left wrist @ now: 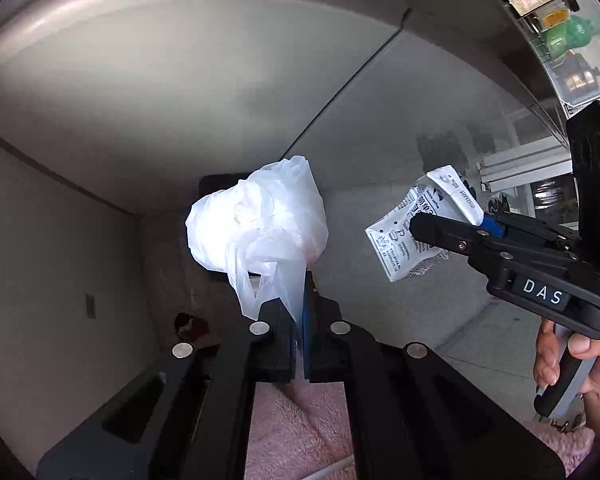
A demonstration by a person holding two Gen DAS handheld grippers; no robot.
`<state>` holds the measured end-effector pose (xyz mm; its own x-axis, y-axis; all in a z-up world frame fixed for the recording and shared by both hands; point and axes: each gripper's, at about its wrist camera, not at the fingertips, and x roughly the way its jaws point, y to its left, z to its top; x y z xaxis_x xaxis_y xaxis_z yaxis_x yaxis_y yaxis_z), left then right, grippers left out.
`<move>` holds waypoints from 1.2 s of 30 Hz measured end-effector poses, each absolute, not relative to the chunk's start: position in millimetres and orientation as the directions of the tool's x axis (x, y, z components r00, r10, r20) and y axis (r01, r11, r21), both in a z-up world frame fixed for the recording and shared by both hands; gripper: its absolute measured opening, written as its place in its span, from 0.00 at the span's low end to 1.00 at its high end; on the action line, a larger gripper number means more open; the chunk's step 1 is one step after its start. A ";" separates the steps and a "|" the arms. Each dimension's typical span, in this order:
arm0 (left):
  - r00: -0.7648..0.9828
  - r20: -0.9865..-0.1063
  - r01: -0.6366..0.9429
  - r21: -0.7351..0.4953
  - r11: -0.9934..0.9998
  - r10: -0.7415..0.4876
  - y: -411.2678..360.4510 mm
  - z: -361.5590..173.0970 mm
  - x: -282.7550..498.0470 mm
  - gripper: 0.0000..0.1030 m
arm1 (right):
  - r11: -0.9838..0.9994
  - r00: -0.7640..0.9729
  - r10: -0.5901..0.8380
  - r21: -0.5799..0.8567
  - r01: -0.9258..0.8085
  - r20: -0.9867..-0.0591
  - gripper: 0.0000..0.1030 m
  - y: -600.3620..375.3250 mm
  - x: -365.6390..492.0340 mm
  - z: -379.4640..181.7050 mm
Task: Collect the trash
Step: 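Carry both items down over the bin and open both tools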
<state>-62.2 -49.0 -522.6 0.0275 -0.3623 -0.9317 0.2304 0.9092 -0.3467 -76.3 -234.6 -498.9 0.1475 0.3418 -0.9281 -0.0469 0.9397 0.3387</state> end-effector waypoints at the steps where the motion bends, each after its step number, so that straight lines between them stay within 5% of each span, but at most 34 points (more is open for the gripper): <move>1: 0.014 -0.934 0.223 -0.346 0.912 -0.358 -50.0 -534.4 -59.4 0.01 | 0.936 0.132 0.350 0.350 -0.030 -0.927 0.30 -234.7 -72.2 -512.2; 9: -0.057 -0.943 0.190 -0.331 0.924 -0.327 -58.6 -606.6 -35.1 0.01 | 0.933 0.020 0.359 0.359 0.028 -0.933 0.30 -228.9 -48.1 -591.6; 18: -0.078 -0.947 0.193 -0.321 0.927 -0.312 -58.8 -626.3 -20.5 0.04 | 0.940 -0.005 0.338 0.338 0.043 -0.941 0.32 -217.9 -29.4 -617.3; 21: -0.076 -0.948 0.189 -0.317 0.929 -0.309 -56.1 -623.9 -18.2 0.18 | 0.939 -0.002 0.339 0.338 0.059 -0.941 0.44 -218.1 -26.3 -614.9; 22: -0.071 -0.950 0.191 -0.313 0.930 -0.305 -54.8 -622.2 -17.8 0.24 | 0.939 0.002 0.339 0.338 0.068 -0.941 0.59 -219.0 -25.3 -613.7; 23: -0.065 -0.951 0.193 -0.308 0.932 -0.301 -52.6 -620.8 -18.7 0.26 | 0.936 0.007 0.343 0.343 0.078 -0.939 0.64 -221.0 -24.3 -612.8; 28: -0.020 -0.963 0.212 -0.265 0.941 -0.267 -44.1 -601.7 -20.3 0.63 | 0.943 0.029 0.321 0.322 0.084 -0.947 0.65 -224.9 -20.6 -596.9; 36: 0.058 -0.960 0.238 -0.252 0.938 -0.273 -32.7 -548.5 -22.6 0.82 | 0.950 0.091 0.300 0.306 0.061 -0.950 0.88 -231.8 -30.1 -539.5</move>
